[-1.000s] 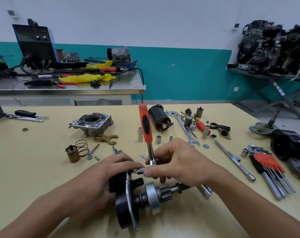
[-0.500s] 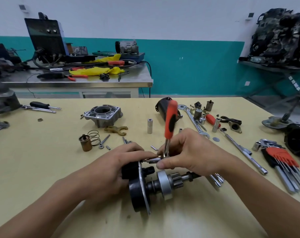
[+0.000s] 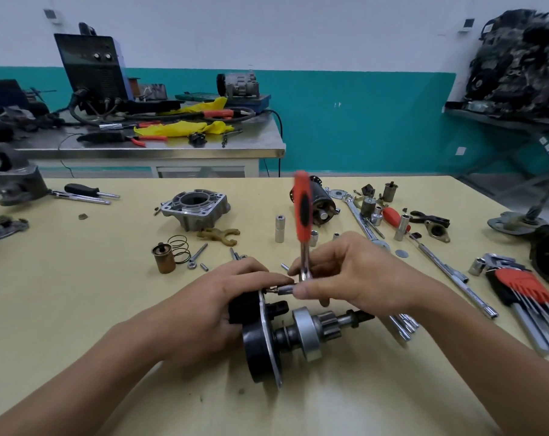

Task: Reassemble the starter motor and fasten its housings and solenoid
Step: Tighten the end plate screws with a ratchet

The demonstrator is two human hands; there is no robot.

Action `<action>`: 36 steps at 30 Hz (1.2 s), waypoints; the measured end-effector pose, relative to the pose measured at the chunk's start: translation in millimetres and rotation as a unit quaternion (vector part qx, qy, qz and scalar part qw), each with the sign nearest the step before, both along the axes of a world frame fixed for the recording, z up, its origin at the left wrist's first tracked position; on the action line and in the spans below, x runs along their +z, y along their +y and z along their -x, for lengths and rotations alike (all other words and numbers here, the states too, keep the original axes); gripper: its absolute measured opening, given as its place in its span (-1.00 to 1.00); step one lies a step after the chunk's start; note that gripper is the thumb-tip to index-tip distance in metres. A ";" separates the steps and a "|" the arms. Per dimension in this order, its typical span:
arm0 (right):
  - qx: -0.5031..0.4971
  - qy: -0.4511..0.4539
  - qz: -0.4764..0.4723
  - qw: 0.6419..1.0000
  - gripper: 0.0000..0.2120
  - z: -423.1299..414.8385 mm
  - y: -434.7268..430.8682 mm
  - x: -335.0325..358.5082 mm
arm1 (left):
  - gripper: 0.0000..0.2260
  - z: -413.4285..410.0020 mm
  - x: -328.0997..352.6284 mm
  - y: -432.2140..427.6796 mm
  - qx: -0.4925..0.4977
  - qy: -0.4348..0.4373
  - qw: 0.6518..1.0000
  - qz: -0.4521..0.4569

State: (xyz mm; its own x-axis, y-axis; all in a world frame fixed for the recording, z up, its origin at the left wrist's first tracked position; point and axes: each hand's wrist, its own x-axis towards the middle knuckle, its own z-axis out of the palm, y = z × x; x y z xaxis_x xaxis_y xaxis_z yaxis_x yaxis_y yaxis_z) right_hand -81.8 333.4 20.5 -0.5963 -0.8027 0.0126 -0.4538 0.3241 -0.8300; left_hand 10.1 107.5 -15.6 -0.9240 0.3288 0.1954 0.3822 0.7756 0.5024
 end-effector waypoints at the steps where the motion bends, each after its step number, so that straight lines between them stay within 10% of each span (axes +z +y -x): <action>1: 0.014 0.017 0.005 1.000 -0.92 1.5 1.6 -0.5 | -0.46 0.2 0.0 -0.3 0.000 0.000 1.000 -0.003; 9: -0.091 -0.115 0.017 0.989 -0.59 2.1 -15.0 -7.6 | -0.43 1.9 -3.7 -1.1 0.001 0.011 1.000 0.005; 17: 0.051 -0.025 0.053 0.997 -0.83 6.7 2.6 -5.6 | -0.55 1.0 -0.9 -0.3 -0.006 0.001 1.000 -0.009; 24: -0.081 -0.171 0.008 0.982 -0.68 -2.3 -11.2 -11.7 | -0.44 0.0 -1.9 0.3 0.002 0.002 1.000 0.001; 32: 0.031 0.007 0.030 0.999 -0.81 6.3 4.9 -5.3 | -0.46 2.4 -5.3 -1.7 0.004 0.006 1.000 -0.004; 36: -0.034 -0.090 0.063 0.993 -0.87 3.9 -3.3 -9.2 | -0.50 2.9 -4.5 -2.2 0.004 0.005 1.000 -0.004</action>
